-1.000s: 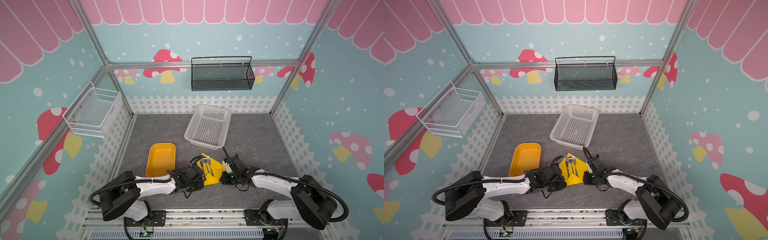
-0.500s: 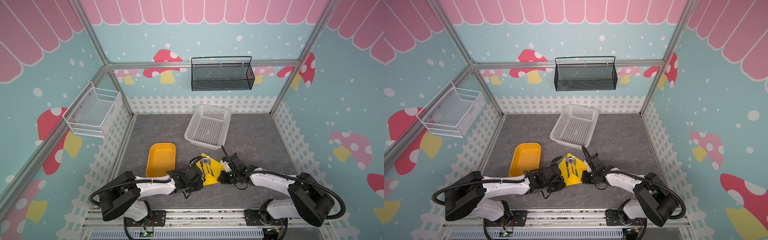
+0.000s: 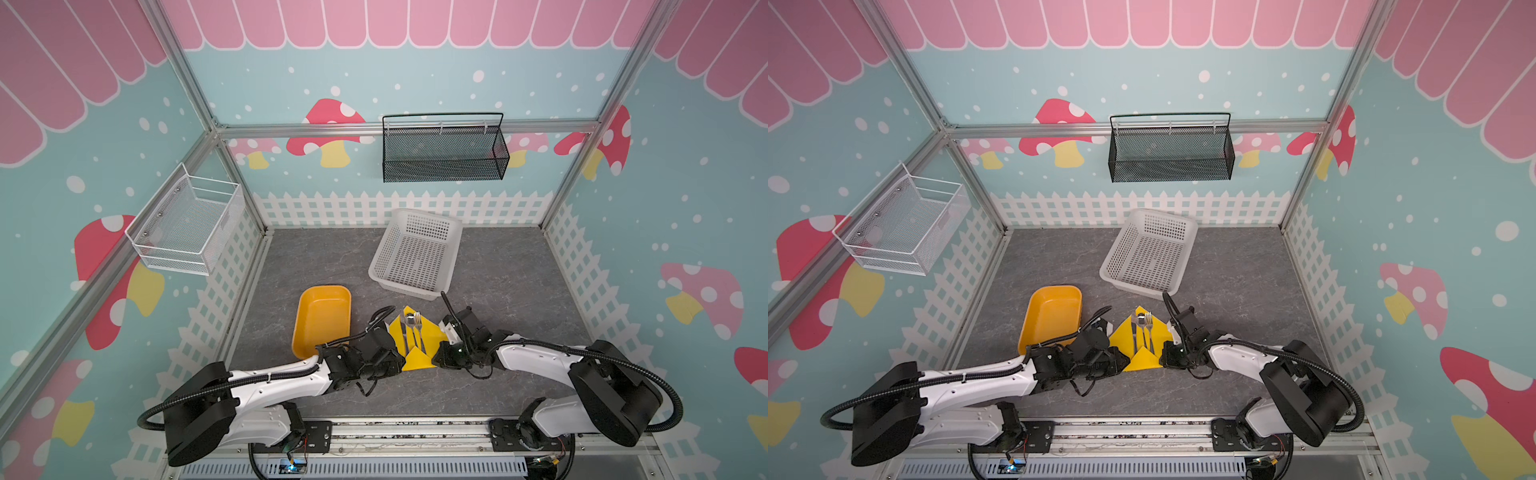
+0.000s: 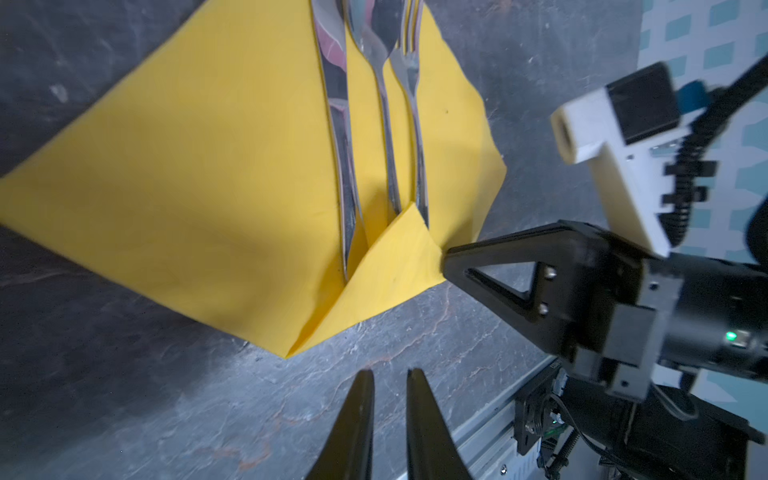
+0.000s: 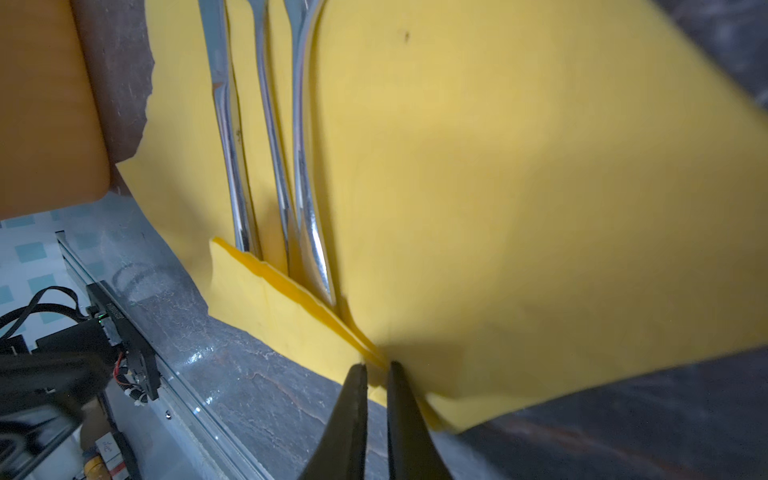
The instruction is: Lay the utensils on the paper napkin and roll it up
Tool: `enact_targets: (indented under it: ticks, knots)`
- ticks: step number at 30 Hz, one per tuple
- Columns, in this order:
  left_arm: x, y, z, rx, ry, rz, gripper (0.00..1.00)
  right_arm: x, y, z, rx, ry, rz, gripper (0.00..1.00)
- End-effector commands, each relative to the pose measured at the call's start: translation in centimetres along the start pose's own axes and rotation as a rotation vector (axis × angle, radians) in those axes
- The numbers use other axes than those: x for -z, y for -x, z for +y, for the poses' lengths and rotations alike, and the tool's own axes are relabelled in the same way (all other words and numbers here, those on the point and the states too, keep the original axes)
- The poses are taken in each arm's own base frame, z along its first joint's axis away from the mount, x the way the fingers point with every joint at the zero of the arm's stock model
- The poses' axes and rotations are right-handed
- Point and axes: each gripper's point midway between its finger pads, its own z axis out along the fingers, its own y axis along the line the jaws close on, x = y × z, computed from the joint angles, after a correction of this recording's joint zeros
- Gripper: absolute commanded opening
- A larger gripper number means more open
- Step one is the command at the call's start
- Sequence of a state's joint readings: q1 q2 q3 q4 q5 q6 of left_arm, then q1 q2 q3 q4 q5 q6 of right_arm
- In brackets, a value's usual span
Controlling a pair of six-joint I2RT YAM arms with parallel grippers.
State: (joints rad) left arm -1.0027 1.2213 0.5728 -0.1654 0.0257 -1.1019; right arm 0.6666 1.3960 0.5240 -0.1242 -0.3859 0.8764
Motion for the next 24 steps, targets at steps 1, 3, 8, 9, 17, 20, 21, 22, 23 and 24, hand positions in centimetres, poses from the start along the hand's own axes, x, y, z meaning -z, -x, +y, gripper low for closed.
enact_targets:
  ticks: [1,3,8,9,17,20,21,22,23,24]
  knots:
    - [0.7,0.5,0.4,-0.013,0.029,-0.020,0.19,-0.4,-2.5,-0.8,-0.079,-0.006,0.065,0.15]
    - [0.9,0.5,0.3,-0.015,0.024,-0.017,0.19,-0.5,-2.8,-0.2,-0.084,0.028,0.073,0.16]
    - [0.8,0.3,-0.9,-0.073,-0.005,0.013,0.19,-0.4,-2.9,-0.3,-0.089,0.022,0.052,0.17]
    - [0.7,0.2,-1.3,-0.086,-0.014,0.025,0.19,-0.2,-2.7,-0.2,-0.084,0.024,0.040,0.17]
    - [-2.1,-1.0,-4.3,-0.154,-0.088,0.146,0.17,0.4,-2.0,-0.2,-0.070,0.021,-0.014,0.22]
    - [-3.3,-1.4,-4.9,-0.170,-0.094,0.181,0.14,0.5,-2.0,-0.5,-0.075,0.011,-0.024,0.22]
    - [-3.7,-1.5,-4.8,-0.170,-0.090,0.186,0.14,0.5,-2.0,-0.4,-0.073,0.015,-0.026,0.21]
    - [-4.0,-1.6,-4.8,-0.170,-0.086,0.189,0.13,0.5,-2.0,-0.4,-0.073,0.017,-0.025,0.22]
    - [-4.3,-1.6,-4.8,-0.170,-0.082,0.195,0.13,0.5,-2.0,-0.4,-0.070,0.020,-0.025,0.22]
    - [-4.6,-1.7,-4.9,-0.172,-0.080,0.204,0.11,0.4,-2.0,-0.4,-0.071,0.018,-0.025,0.21]
